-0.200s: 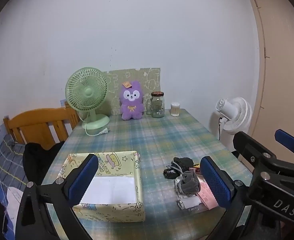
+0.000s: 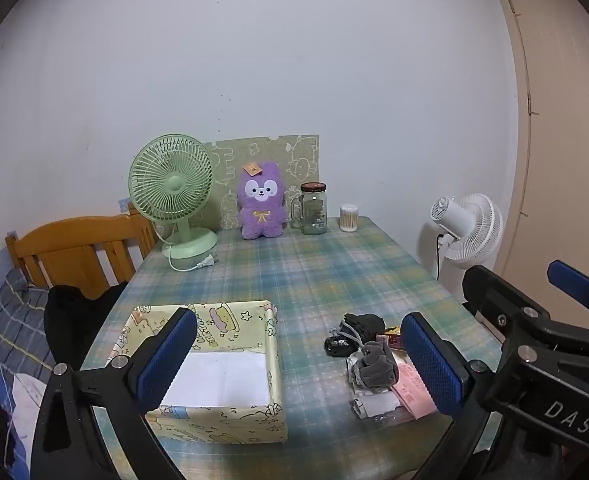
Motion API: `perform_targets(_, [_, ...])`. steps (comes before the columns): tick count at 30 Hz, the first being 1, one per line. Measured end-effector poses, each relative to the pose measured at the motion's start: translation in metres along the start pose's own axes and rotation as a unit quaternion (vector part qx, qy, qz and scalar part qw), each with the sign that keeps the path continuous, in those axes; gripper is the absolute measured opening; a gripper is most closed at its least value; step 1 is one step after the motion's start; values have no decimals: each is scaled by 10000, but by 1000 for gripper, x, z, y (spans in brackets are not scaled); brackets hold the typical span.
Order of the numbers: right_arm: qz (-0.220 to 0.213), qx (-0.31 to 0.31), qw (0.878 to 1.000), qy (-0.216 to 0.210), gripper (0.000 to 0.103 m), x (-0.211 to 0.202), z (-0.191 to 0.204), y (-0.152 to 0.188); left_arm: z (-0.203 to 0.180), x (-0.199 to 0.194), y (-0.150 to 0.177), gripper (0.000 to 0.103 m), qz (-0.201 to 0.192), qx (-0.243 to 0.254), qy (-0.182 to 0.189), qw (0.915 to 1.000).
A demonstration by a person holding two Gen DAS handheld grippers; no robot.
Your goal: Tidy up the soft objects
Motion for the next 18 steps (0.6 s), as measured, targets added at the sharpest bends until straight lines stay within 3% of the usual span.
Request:
perform_targets(10, [-55,-17,10000,58,103,2,-1,3,-7,6,-1,103,80,-25,-10,10000])
perform_targets(18, [-125,-69,9993,337,103,7,-6,0,-9,15,2,103,182,-72,3,9998])
Point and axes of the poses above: each gripper's, at about its wrist camera, not at the fingertips, and x roughly the way its jaws point, z to its left, y to its underside, the point moved 7 cm from there along x, roughly the way its jaws point, and after that the axes turned 7 degrees about z, right-handed, at the moved point
